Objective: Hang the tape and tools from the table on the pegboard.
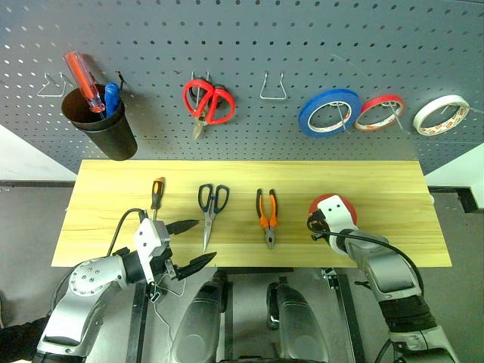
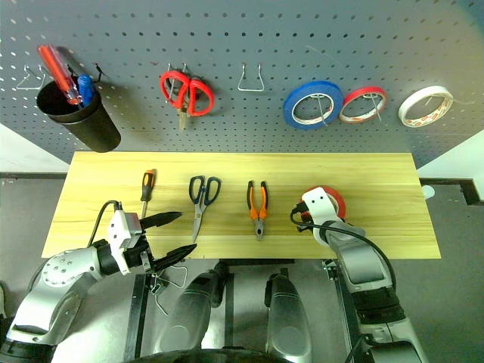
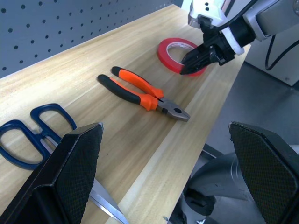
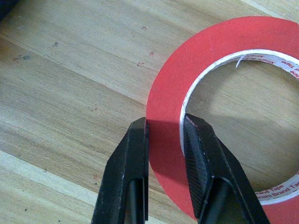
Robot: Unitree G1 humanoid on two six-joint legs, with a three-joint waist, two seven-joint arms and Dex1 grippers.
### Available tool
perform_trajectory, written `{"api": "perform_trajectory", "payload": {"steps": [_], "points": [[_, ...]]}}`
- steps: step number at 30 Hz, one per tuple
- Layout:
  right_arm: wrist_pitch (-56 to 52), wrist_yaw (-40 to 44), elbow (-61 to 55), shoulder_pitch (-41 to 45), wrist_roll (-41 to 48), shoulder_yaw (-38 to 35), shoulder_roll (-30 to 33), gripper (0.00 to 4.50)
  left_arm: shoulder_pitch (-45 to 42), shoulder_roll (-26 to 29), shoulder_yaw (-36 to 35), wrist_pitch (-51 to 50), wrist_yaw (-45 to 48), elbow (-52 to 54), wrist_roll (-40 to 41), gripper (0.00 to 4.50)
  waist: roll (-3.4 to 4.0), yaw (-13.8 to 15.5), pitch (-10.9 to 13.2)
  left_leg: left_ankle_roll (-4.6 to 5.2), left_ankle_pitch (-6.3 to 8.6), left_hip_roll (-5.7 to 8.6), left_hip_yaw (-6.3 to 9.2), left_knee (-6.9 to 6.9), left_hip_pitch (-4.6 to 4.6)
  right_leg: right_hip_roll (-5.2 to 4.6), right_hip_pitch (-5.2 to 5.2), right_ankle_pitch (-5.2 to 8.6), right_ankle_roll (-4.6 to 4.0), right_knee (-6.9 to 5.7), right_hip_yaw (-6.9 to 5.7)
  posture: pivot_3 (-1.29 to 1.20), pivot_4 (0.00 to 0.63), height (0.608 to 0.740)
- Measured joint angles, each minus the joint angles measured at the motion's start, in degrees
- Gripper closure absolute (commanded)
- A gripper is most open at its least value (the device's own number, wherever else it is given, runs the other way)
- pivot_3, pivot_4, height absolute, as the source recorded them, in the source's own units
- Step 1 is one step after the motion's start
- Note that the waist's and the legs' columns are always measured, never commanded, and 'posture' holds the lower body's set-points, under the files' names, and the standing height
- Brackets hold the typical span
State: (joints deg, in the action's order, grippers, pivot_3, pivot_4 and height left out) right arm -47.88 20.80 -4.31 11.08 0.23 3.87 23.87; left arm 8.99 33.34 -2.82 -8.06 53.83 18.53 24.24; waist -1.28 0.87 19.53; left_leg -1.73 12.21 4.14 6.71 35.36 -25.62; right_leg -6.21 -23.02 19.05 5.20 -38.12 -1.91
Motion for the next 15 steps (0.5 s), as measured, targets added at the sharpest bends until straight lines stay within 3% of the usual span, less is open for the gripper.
{"api": "perform_trajectory", "payload": {"steps": [15], "points": [[0.00, 0.01, 0.00, -0.01, 0.13, -0.08, 0.28, 3.82, -0.89, -2.54, 1.50, 8.38, 1.33, -5.31, -1.56, 0.00, 0.00, 0.00, 0.00, 0.00, 0.00, 0.01, -0.01, -0.01, 0.00, 0.00, 0.00, -0.05, 0.10, -0.01, -0.02, 0.08, 0.376, 0.703]]}}
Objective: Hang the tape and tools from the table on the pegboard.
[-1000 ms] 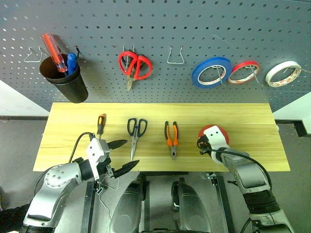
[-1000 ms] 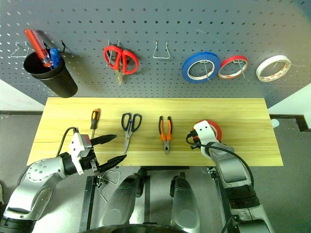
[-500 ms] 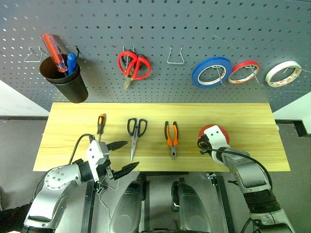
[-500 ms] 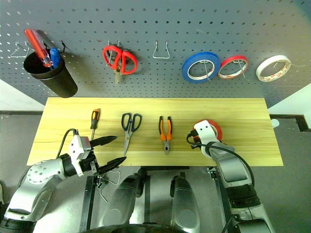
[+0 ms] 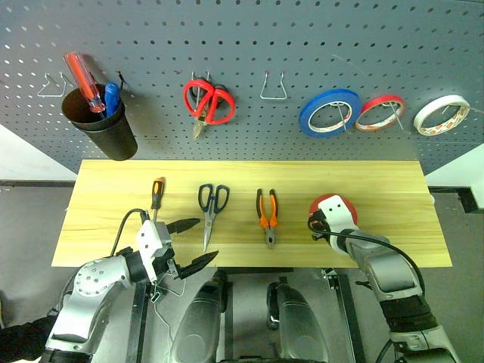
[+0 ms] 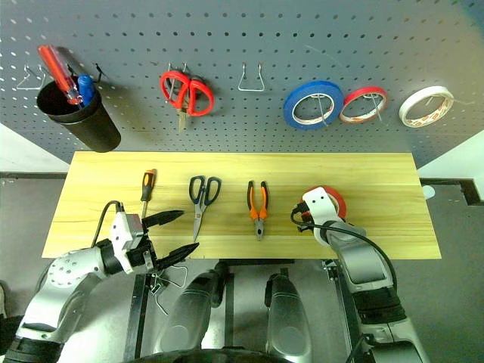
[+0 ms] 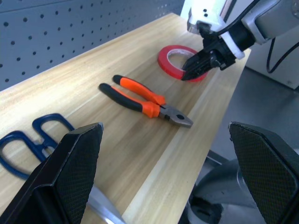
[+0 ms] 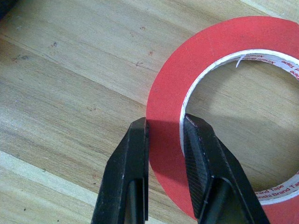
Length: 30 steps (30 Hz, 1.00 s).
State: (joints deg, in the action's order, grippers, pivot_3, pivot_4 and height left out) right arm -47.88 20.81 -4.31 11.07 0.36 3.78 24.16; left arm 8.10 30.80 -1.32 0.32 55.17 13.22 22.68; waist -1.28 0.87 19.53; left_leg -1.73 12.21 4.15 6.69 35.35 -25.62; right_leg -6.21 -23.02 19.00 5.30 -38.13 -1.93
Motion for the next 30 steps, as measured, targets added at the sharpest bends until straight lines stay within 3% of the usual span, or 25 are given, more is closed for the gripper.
{"api": "perform_trajectory", "payload": {"steps": [21, 27, 30], "points": [[-0.53, 0.32, -2.73, -3.24, 0.57, -2.18, 1.45, 3.82, -1.60, -2.78, 0.60, 15.01, 4.41, -11.21, -1.53, 0.00, 0.02, 0.06, 0.01, 0.00, 0.00, 0.05, 0.00, -0.02, -0.02, -0.03, 0.00, -0.07, 0.13, -0.01, -0.05, 0.06, 0.357, 0.703], [-7.34, 2.74, -12.71, -8.45, 2.37, -5.08, 6.62, 3.82, -2.29, -2.80, 0.71, 15.57, 4.65, -12.46, -1.54, 0.00, 0.26, -0.32, 0.15, -0.01, -0.02, 0.04, -0.04, -0.04, -0.05, -0.02, -0.08, -0.08, 0.15, -0.08, -0.05, 0.04, 0.337, 0.703], [-12.49, 3.78, -22.93, -12.17, 3.41, -9.19, 10.08, 3.82, -2.37, -2.80, 0.56, 17.12, 5.20, -13.41, -1.52, 0.00, 0.33, -0.18, 0.17, -0.05, -0.04, 0.02, -0.04, -0.07, -0.05, 0.00, -0.11, -0.08, 0.15, -0.12, -0.06, 0.03, 0.331, 0.703]]}}
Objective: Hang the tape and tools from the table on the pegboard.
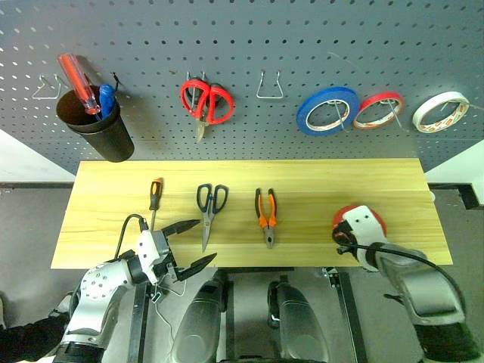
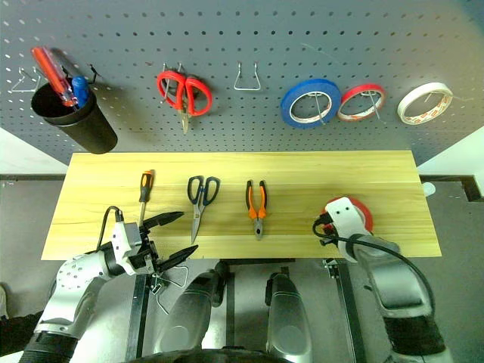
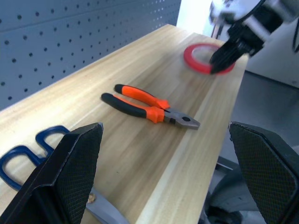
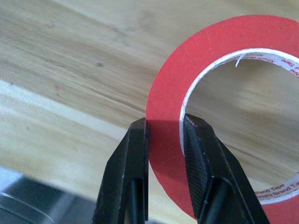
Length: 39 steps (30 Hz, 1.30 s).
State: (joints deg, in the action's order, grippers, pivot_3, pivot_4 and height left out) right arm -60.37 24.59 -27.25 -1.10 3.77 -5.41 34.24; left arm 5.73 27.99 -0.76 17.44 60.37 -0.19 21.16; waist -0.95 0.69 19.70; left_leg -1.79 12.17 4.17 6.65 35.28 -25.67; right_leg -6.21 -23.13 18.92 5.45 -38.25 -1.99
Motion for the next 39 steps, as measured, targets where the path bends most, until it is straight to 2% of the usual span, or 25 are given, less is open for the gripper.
{"api": "perform_trajectory", "payload": {"steps": [6, 8, 13, 15, 17, 21, 28, 33, 39], "points": [[-4.70, -0.30, -14.92, -8.02, 1.36, -9.42, -0.45, 3.82, -0.18, -0.19, 0.00, 2.23, 1.02, -2.44, 0.08, 0.00, 0.00, 0.13, -0.02, -0.02, -0.01, 0.01, 0.01, 0.01, 0.00, 0.00, 0.04, -0.01, 0.02, 0.01, -0.05, 0.01, 0.313, 0.703], [-1.81, -1.03, -19.50, -12.82, 2.14, -13.21, -5.36, 3.82, -1.20, -0.75, 0.10, 2.75, 1.25, -3.78, 0.06, 0.00, 0.01, 0.21, -0.04, -0.05, -0.03, 0.01, 0.05, 0.00, 0.00, 0.00, 0.06, -0.01, 0.02, 0.00, -0.10, 0.00, 0.309, 0.703], [15.78, -1.53, -21.29, -28.24, 4.52, -13.94, -18.93, 3.82, -2.63, -1.43, 0.60, 3.65, 1.77, -5.76, 0.02, 0.00, 0.04, -0.40, -0.07, -0.09, -0.05, 0.02, -0.04, 0.01, 0.18, 0.00, 0.13, -0.03, 0.06, -0.11, -0.09, 0.00, 0.305, 0.703], [21.86, -1.47, -21.32, -29.39, 6.13, -14.20, -22.00, 3.82, -3.48, -1.62, 0.73, 4.06, 2.06, -6.60, 0.02, 0.00, 0.04, -1.24, -0.07, -0.07, -0.16, 0.02, -0.04, 0.05, 0.26, 0.00, 0.19, -0.11, 0.08, -0.18, -0.06, 0.00, 0.302, 0.703], [28.35, -2.13, -21.55, -27.91, 7.41, -15.32, -24.29, 3.82, -4.63, -1.66, 1.07, 4.40, 2.65, -7.17, 0.03, 0.00, 0.07, -1.80, -0.09, -0.08, -0.42, -0.01, -0.05, 0.04, 0.29, 0.01, 0.17, -0.30, 0.05, -0.18, 0.02, 0.00, 0.300, 0.703], [36.14, -4.51, -22.94, -23.73, 7.78, -16.50, -24.50, 3.82, -5.29, -1.62, 1.09, 4.56, 3.53, -9.00, 0.04, 0.00, 0.11, -1.61, -0.16, -0.04, -0.64, -0.04, -0.02, 0.01, 0.28, 0.03, 0.10, -0.40, -0.04, -0.20, 0.04, -0.01, 0.299, 0.703], [35.83, -8.83, -25.11, -13.38, 7.72, -15.01, -22.40, 3.82, -6.54, -1.65, 1.16, 4.65, 4.33, -10.09, 0.05, 0.00, 0.10, -1.62, -0.18, -0.07, -0.67, 0.00, -0.06, -0.01, 0.23, 0.02, -0.01, -0.44, -0.03, -0.43, 0.03, -0.01, 0.304, 0.703], [35.80, -9.10, -18.35, -0.82, 6.52, -10.46, -17.90, 3.82, -6.69, -2.13, 1.77, 4.67, 4.55, -10.16, 0.07, 0.00, 0.06, -1.73, -0.20, -0.18, -0.80, 0.00, -0.07, 0.04, 0.32, 0.02, -0.07, -0.45, -0.08, -0.81, 0.05, 0.00, 0.303, 0.703], [38.20, -7.66, -8.52, 5.22, 5.98, -7.28, -15.79, 3.82, -6.43, -2.14, 1.75, 4.69, 4.56, -9.99, 0.08, 0.00, 0.05, -1.56, -0.21, -0.17, -0.82, 0.04, -0.09, 0.07, 0.29, 0.00, -0.10, -0.45, -0.08, -0.86, 0.05, 0.02, 0.300, 0.703]]}}
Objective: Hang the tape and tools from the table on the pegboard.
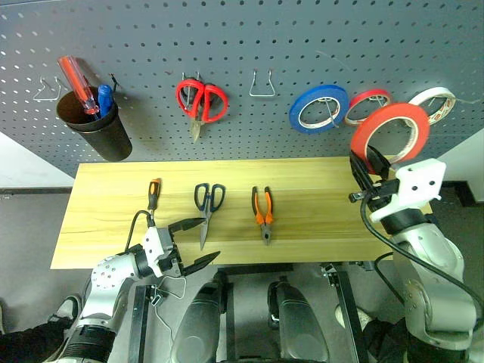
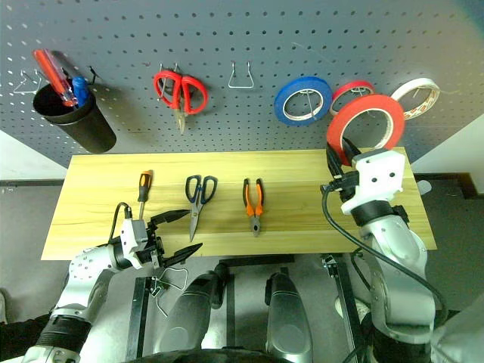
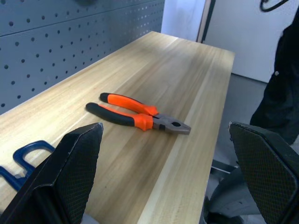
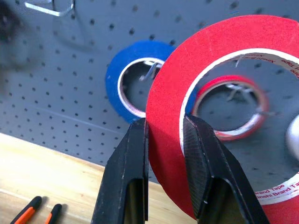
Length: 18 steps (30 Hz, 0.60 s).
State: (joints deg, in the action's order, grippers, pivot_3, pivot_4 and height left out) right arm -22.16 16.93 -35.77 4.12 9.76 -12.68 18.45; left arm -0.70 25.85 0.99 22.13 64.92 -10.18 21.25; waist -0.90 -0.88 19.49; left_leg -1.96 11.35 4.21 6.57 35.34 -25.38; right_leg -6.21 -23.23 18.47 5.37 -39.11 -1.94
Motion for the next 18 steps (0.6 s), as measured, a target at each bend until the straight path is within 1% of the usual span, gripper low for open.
{"api": "perform_trajectory", "payload": {"steps": [10, 18], "points": [[2.80, 0.90, 4.07, 3.19, 0.08, 1.87, 0.63, 3.82, 2.05, 0.05, -0.08, 0.00, -0.95, 1.99, 0.00, 0.00, 0.00, -0.06, -0.01, -0.02, -0.01, -0.01, 0.01, 0.14, 0.02, 0.01, 0.01, -0.01, -0.01, -0.15, 0.00, 0.02, 0.301, 0.703], [3.83, 1.14, 6.41, 4.26, 0.07, 2.14, 0.71, 3.82, 0.63, -0.48, -0.13, 1.43, -0.88, 2.08, 0.77, 0.00, 0.00, 0.01, -0.01, -0.01, -0.01, -0.01, 0.02, 0.35, 0.01, 0.03, 0.03, -0.03, -0.03, -0.29, 0.00, 0.02, 0.298, 0.703]]}}
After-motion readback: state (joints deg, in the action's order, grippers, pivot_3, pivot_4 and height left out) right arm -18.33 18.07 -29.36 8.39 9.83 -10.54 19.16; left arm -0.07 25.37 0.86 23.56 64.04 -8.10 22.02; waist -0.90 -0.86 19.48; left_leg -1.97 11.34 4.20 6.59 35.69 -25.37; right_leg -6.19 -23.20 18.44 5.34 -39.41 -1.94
